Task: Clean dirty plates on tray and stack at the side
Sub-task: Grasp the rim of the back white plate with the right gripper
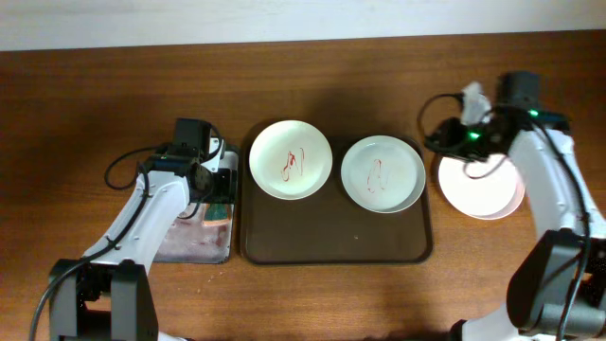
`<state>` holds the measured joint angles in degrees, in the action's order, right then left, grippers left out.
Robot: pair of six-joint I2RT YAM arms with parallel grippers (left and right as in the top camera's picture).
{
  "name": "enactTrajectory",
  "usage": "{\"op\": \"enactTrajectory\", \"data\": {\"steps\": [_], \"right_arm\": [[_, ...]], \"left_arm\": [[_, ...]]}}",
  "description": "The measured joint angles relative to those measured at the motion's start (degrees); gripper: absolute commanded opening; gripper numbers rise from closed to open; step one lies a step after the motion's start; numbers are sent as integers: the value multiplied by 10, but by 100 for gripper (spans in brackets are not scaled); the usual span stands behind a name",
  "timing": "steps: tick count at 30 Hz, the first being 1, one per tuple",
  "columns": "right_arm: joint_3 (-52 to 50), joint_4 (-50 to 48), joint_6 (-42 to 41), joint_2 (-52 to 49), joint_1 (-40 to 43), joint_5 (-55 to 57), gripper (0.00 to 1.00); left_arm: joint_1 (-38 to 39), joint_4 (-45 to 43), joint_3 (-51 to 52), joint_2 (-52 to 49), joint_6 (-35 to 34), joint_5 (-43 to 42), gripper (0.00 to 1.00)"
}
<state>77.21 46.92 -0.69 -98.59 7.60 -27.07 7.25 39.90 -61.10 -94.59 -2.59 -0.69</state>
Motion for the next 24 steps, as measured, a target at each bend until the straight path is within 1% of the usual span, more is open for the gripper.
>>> {"op": "enactTrajectory", "data": {"steps": [1, 2, 3, 5, 8, 11, 14, 15, 17, 20, 22, 23, 24], "right_arm": [[1, -17, 7, 0, -24, 2, 39], [3, -50, 16, 0, -76, 12, 45], [3, -70, 24, 0, -110, 22, 49], [3, -102, 28, -5, -143, 40, 49], [5, -171, 29, -59, -217, 57, 47], [5, -234, 23, -106, -246, 87, 47], [5, -260, 4, -148, -259, 119, 42], [5, -263, 0, -156, -260, 121, 41], [5, -272, -7, -180, -260, 116, 34], [5, -273, -11, -198, -260, 106, 26], [5, -273, -15, -200, -260, 100, 24], [5, -272, -16, -200, -260, 91, 17], [5, -272, -16, -201, -261, 76, 11]], "left_arm": [[0, 0, 0, 0, 0, 0, 74], [0, 0, 0, 0, 0, 0, 74], [0, 0, 0, 0, 0, 0, 74], [0, 0, 0, 0, 0, 0, 74], [0, 0, 0, 0, 0, 0, 74], [0, 0, 0, 0, 0, 0, 74], [0, 0, 0, 0, 0, 0, 73], [0, 0, 0, 0, 0, 0, 74], [0, 0, 0, 0, 0, 0, 74], [0, 0, 0, 0, 0, 0, 74], [0, 0, 0, 0, 0, 0, 74], [0, 0, 0, 0, 0, 0, 74], [0, 0, 0, 0, 0, 0, 74]]}}
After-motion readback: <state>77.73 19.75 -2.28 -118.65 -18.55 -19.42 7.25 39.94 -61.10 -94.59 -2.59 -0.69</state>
